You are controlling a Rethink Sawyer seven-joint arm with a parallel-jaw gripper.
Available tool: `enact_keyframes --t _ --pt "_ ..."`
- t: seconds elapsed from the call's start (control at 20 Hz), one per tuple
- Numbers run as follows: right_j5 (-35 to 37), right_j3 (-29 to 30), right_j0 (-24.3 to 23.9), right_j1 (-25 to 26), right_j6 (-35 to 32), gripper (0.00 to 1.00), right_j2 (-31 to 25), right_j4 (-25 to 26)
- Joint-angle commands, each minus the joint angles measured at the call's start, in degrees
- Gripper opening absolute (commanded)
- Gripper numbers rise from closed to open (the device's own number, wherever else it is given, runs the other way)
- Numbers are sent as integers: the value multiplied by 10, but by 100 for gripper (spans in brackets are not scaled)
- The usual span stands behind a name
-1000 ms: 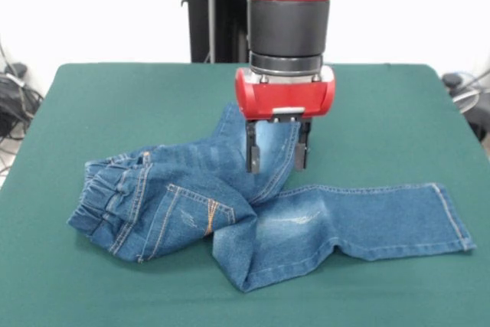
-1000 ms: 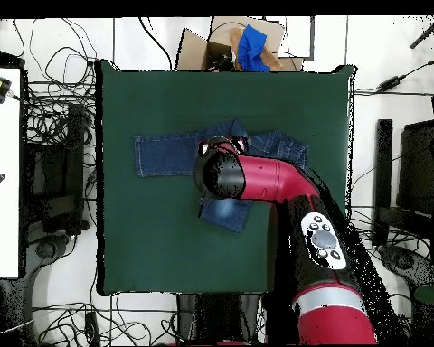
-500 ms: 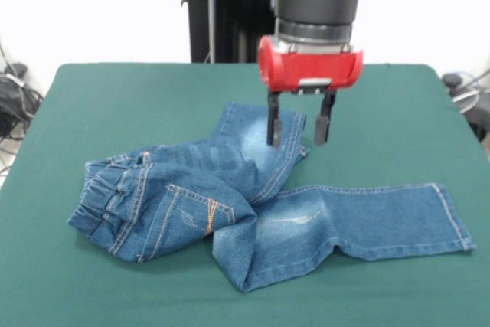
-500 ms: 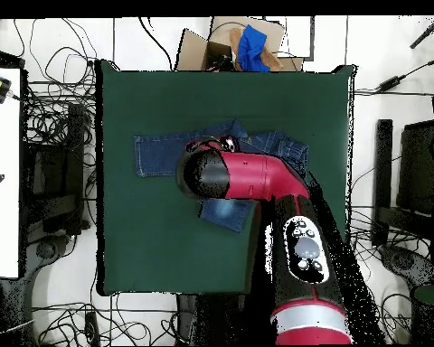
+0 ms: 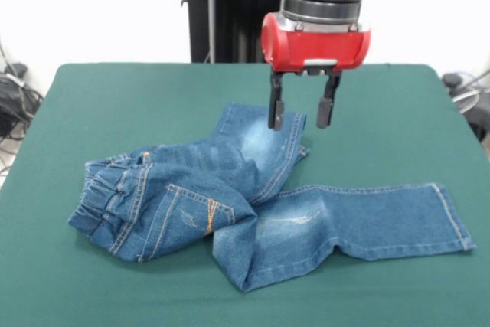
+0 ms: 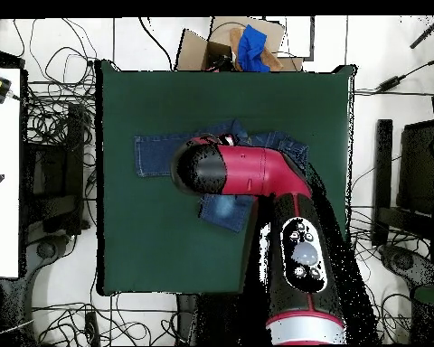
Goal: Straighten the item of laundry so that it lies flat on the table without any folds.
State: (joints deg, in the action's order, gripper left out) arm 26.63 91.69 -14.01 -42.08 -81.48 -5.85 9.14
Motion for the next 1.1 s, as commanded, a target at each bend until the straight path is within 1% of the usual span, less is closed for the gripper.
enact_keyframes --t 0.05,0.2,0.35,0.6,0.85,1.1 --pt "71 9 18 -18 -112 100 32 -13" --pt "91 -7 17 -12 -104 100 31 -15" --pt "91 -21 12 6 -97 100 26 -14" --pt "62 -7 4 17 -97 100 21 -12" --pt "69 -11 12 13 -101 100 26 -11" --pt "69 -13 4 18 -93 100 21 -11"
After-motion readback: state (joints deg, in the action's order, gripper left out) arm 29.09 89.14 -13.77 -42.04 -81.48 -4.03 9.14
